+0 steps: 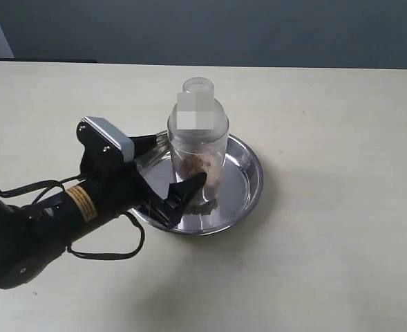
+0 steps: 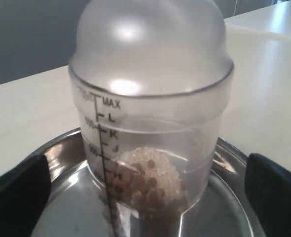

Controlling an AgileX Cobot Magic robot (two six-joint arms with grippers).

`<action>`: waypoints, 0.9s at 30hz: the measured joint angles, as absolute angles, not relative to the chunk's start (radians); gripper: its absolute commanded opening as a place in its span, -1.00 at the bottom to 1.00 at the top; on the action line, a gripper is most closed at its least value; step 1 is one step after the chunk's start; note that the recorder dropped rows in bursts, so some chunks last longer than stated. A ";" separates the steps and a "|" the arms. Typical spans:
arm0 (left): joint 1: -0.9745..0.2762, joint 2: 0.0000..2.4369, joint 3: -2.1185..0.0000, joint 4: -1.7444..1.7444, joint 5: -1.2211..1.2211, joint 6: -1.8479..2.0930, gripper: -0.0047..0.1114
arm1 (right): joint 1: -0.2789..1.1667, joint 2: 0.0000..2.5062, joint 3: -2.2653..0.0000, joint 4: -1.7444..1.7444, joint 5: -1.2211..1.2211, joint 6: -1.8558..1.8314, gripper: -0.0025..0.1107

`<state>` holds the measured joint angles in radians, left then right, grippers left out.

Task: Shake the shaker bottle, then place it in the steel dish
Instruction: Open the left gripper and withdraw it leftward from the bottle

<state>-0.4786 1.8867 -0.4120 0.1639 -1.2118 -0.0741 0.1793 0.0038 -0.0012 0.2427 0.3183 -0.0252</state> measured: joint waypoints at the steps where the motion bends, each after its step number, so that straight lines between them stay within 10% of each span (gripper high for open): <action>1: -0.479 1.864 -0.394 0.161 -1.212 -0.069 0.89 | 0.179 0.004 -0.001 0.243 0.318 -0.025 -0.97; 9: -0.479 1.671 -0.303 0.042 -1.212 0.018 0.42 | 0.179 0.004 -0.001 0.243 0.318 -0.025 -0.97; 14: -0.479 1.505 -0.204 -0.074 -1.212 0.028 -0.89 | 0.179 0.004 -0.001 0.243 0.318 -0.025 -0.97; 27: -0.479 1.186 -0.150 -0.257 -0.912 0.025 -0.91 | 0.179 0.004 -0.001 0.243 0.318 -0.025 -0.97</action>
